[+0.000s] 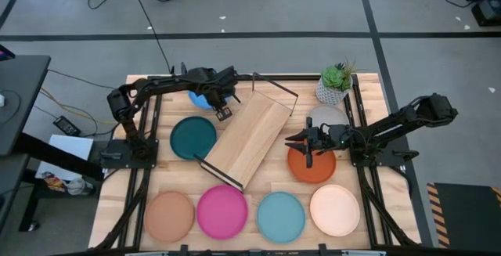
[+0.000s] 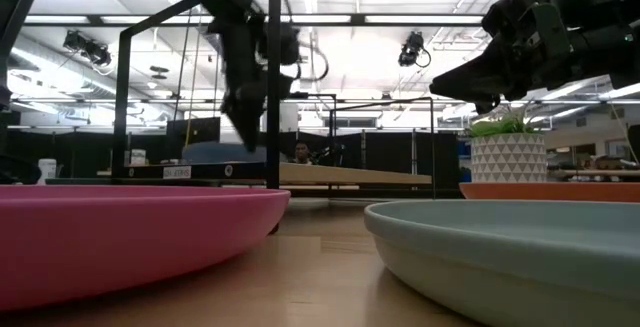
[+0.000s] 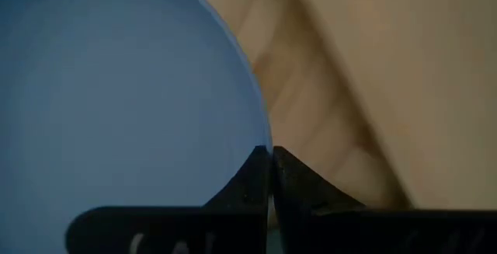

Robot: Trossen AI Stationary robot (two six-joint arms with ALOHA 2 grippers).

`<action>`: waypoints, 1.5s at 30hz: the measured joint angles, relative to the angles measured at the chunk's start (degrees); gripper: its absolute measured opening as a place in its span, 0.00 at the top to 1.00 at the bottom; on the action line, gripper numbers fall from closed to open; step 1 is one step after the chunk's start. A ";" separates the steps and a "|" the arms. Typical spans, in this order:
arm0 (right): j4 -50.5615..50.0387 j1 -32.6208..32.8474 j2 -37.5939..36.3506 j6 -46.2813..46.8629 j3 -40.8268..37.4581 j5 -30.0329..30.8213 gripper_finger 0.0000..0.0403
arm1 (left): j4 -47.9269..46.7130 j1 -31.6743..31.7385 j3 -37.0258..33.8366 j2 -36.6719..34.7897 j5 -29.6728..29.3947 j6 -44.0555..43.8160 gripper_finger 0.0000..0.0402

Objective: Place and stack plates onto a shelf
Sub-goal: Put the blue plate on the shelf

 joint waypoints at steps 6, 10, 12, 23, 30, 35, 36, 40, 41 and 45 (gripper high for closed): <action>-0.22 0.00 -0.83 -0.02 -0.02 0.04 0.77 | -6.63 -6.40 6.94 0.00 -0.14 5.93 0.98; -0.29 -0.04 -1.73 -1.41 -0.02 0.16 0.77 | -8.12 -11.63 7.92 -0.25 -0.52 14.12 0.98; -0.37 -0.20 -2.34 -2.41 -0.02 1.22 0.77 | -7.32 -14.41 7.67 -0.35 -1.48 19.31 0.98; -0.23 -0.22 -4.38 -3.15 -0.02 4.63 0.77 | 8.02 -22.59 0.63 -0.33 -0.87 45.47 0.97; -0.17 -0.07 -4.38 -2.14 -0.02 4.44 0.77 | 19.92 -20.53 -3.07 -0.31 2.29 48.28 0.97; 0.29 -0.07 -4.38 -2.14 -0.02 4.44 0.77 | 22.16 -18.17 -3.38 1.77 5.06 47.73 0.97; 0.31 -0.07 -4.40 -2.14 -0.02 4.44 0.77 | 22.75 -17.79 -3.38 2.39 5.08 47.77 0.97; 0.54 -0.07 -4.45 -2.14 -0.02 4.42 0.77 | 23.54 -16.99 -3.38 4.76 4.67 47.73 0.96; 0.71 -0.07 -4.45 -2.16 -0.02 4.43 0.77 | 23.71 -16.91 -3.38 5.07 4.54 47.72 0.96; 0.72 -0.07 -4.45 -2.45 -0.02 4.42 0.77 | 23.76 -16.86 -3.35 5.55 4.14 47.63 0.96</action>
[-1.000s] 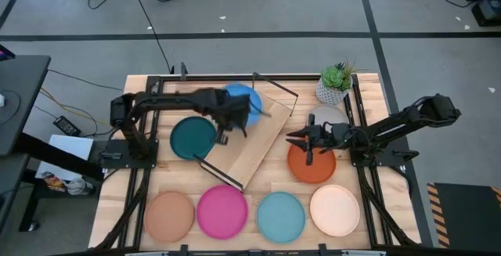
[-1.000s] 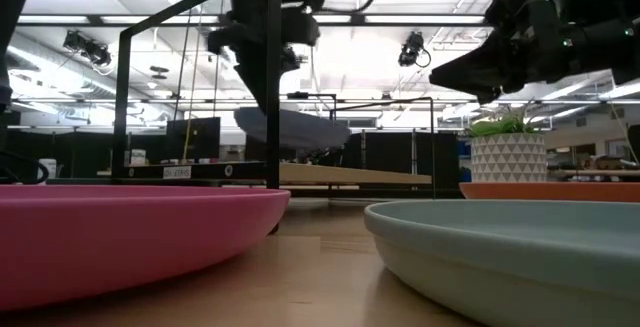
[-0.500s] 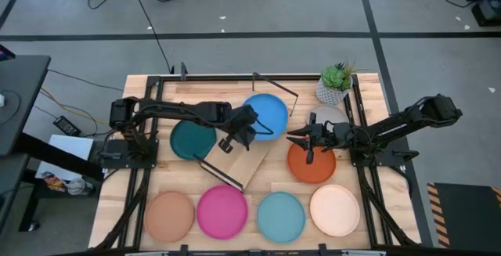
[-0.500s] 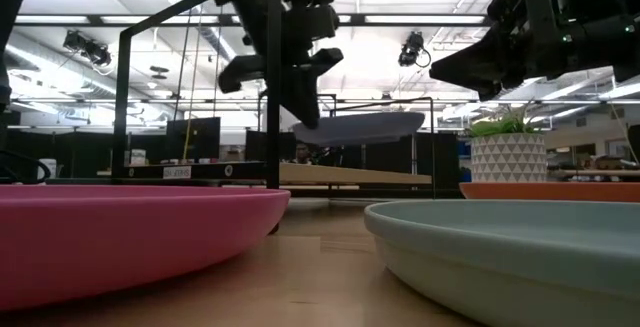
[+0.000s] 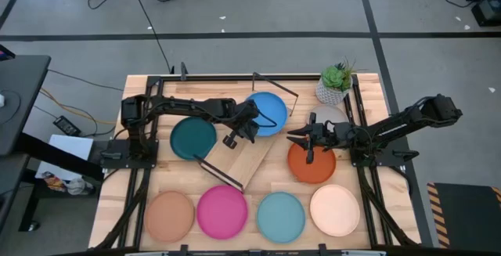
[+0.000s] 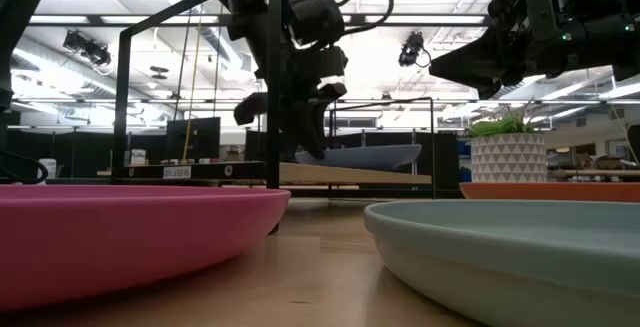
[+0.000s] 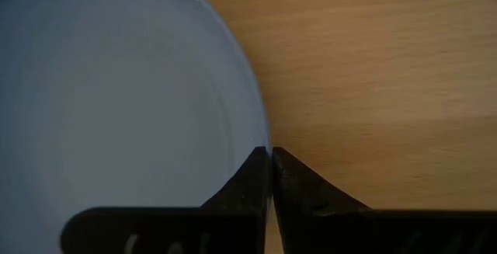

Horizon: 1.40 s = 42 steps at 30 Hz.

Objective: Place and stack plates onto a shelf
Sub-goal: Put the blue plate on the shelf, then stack the dark green plate on top of the blue plate on the shelf

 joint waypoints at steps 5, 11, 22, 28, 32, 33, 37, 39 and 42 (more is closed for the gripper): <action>-0.02 0.00 0.00 -0.06 0.00 -0.40 0.77 | 0.46 -0.30 0.00 -0.40 -0.11 -0.56 0.88; -0.02 0.00 0.00 -0.09 0.00 -0.48 0.77 | 1.20 -0.49 0.04 -2.08 -2.07 -3.03 0.68; -2.55 1.27 0.00 0.77 0.00 -3.04 0.77 | -8.24 0.56 -0.92 -15.76 -0.75 -17.80 0.60; -2.21 4.73 0.15 0.30 0.00 -3.02 0.77 | -9.68 0.56 -12.07 -26.31 0.41 -27.99 0.66; -2.13 6.51 0.15 0.02 0.00 -2.97 0.77 | -11.46 -1.85 -18.34 -33.77 -1.70 -36.09 0.69; -2.21 6.89 0.15 -0.07 0.00 -2.85 0.77 | -12.29 -2.63 -19.47 -35.34 -2.57 -38.90 0.69; -2.28 8.19 0.17 -0.36 0.00 -0.30 0.77 | -18.30 -6.64 -21.66 -41.16 -7.59 -50.31 0.70; -2.13 8.52 0.17 -0.77 0.00 0.45 0.77 | -23.95 -9.10 -21.77 -43.54 -11.16 -55.99 0.70; -1.38 8.70 0.17 -1.00 0.00 0.65 0.77 | -30.08 -13.04 -21.77 -46.82 -13.47 -64.44 0.70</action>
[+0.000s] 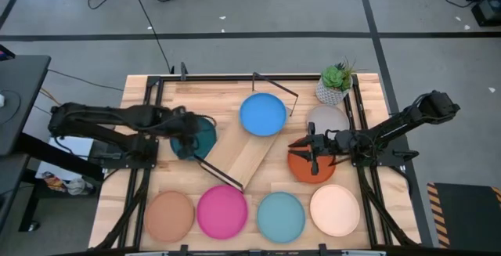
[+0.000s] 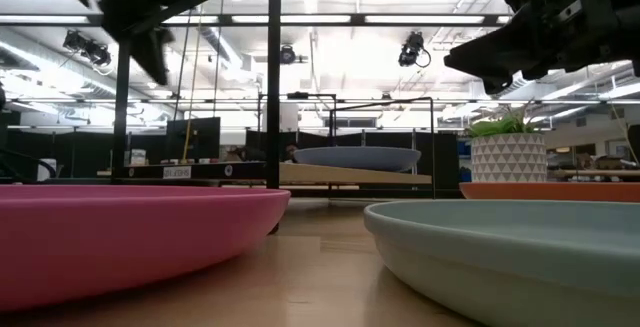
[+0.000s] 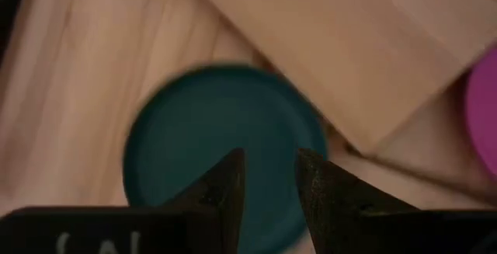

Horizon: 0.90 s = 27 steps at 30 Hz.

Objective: Place and stack plates onto a shelf
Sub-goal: Stack the dark green plate on top of the blue plate on the shelf

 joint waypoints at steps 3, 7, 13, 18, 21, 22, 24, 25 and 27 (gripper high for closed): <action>0.24 0.00 0.00 -0.04 0.00 -0.21 0.77 | -4.36 -4.63 0.00 -2.27 0.38 -7.43 0.70; 0.62 0.00 0.00 -0.17 0.00 -0.19 0.77 | -9.18 -11.68 -0.97 -2.49 1.81 -15.73 0.70; 0.77 0.00 0.00 -0.17 0.00 0.10 0.77 | -5.04 -21.66 -8.51 -1.86 2.09 -23.14 0.70; 0.92 0.00 0.00 -0.17 0.00 0.23 0.77 | 1.71 -27.42 -14.23 -1.84 -0.36 -27.04 0.64; 0.92 0.00 0.00 -0.02 0.00 0.47 0.77 | 3.23 -29.93 -16.22 -1.81 -2.37 -27.66 0.58; 0.96 0.00 0.00 -0.02 0.00 0.47 0.77 | 3.13 -30.61 -16.58 -1.81 -2.98 -27.70 0.56; 0.92 0.00 0.00 0.14 0.00 0.50 0.77 | 3.30 -31.67 -17.11 -1.16 -3.81 -27.46 0.52; 0.95 0.00 0.00 0.24 0.00 0.60 0.77 | 3.22 -32.21 -17.21 -0.54 -4.71 -27.57 0.51; 0.92 0.00 0.00 0.30 0.00 0.66 0.77 | 3.47 -33.50 -17.20 1.25 -7.20 -27.97 0.51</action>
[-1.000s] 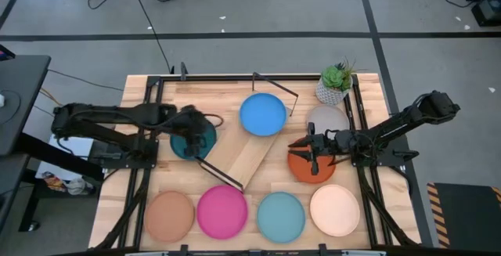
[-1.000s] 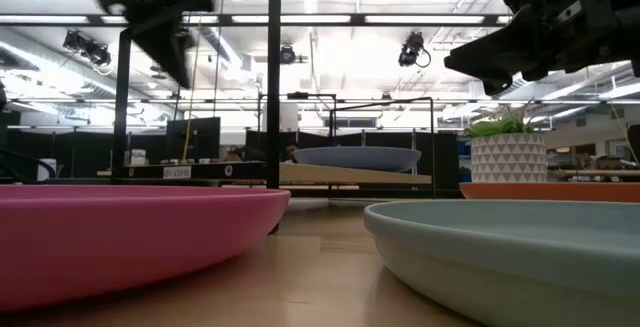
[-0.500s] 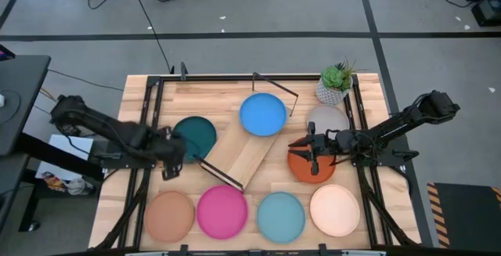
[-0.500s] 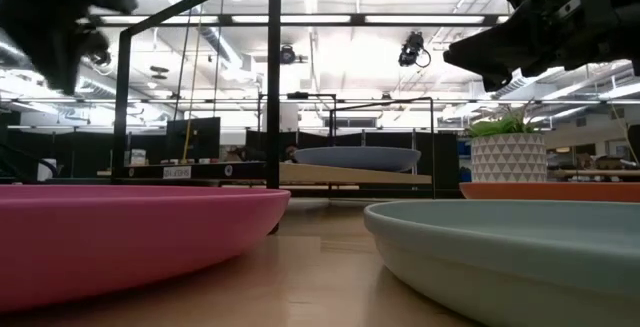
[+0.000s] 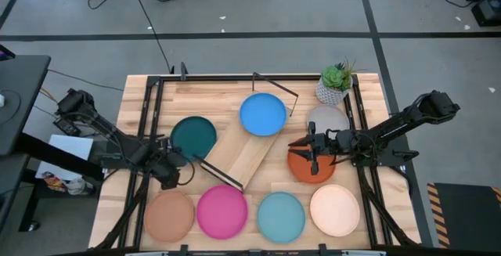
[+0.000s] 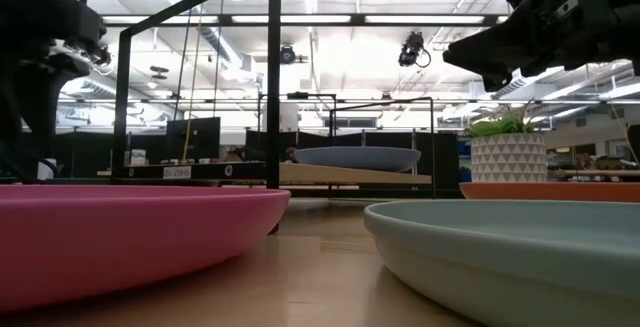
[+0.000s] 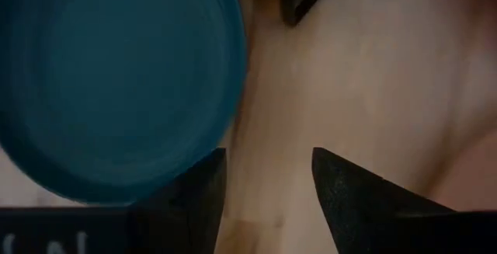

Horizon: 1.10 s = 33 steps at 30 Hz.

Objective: Place and stack plates onto a shelf
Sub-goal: Stack the dark green plate on top of the blue plate on the shelf

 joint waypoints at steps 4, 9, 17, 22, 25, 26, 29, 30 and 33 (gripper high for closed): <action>0.00 0.00 0.00 0.93 0.00 0.00 0.77 | -0.07 -2.32 0.00 5.19 -3.49 1.18 0.53; 0.02 0.00 0.00 1.03 0.00 0.00 0.77 | -0.43 -3.58 0.00 11.58 -5.81 4.98 0.57; 0.02 -0.02 0.00 1.05 0.00 0.02 0.77 | -0.25 -2.69 0.00 19.49 -8.75 7.24 0.57; 0.02 -0.02 0.00 1.08 0.00 0.02 0.77 | -0.21 -2.69 0.00 23.52 -10.84 7.11 0.57; 0.02 -0.02 0.00 1.06 0.00 0.00 0.77 | -0.17 -2.69 0.02 25.91 -11.24 7.06 0.60; 0.02 -0.02 0.00 1.07 0.00 0.00 0.77 | -0.19 -2.69 0.02 26.80 -11.24 7.06 0.61; 0.02 -0.02 0.00 1.08 0.00 0.00 0.77 | -0.09 -2.69 0.02 28.90 -11.25 7.00 0.68; 0.01 -0.02 0.00 1.08 -0.01 0.00 0.77 | 0.05 -2.69 0.02 29.53 -11.28 7.00 0.71; 0.02 -0.02 0.00 1.08 -0.02 0.00 0.77 | 0.51 -2.69 0.02 30.71 -11.24 6.93 0.82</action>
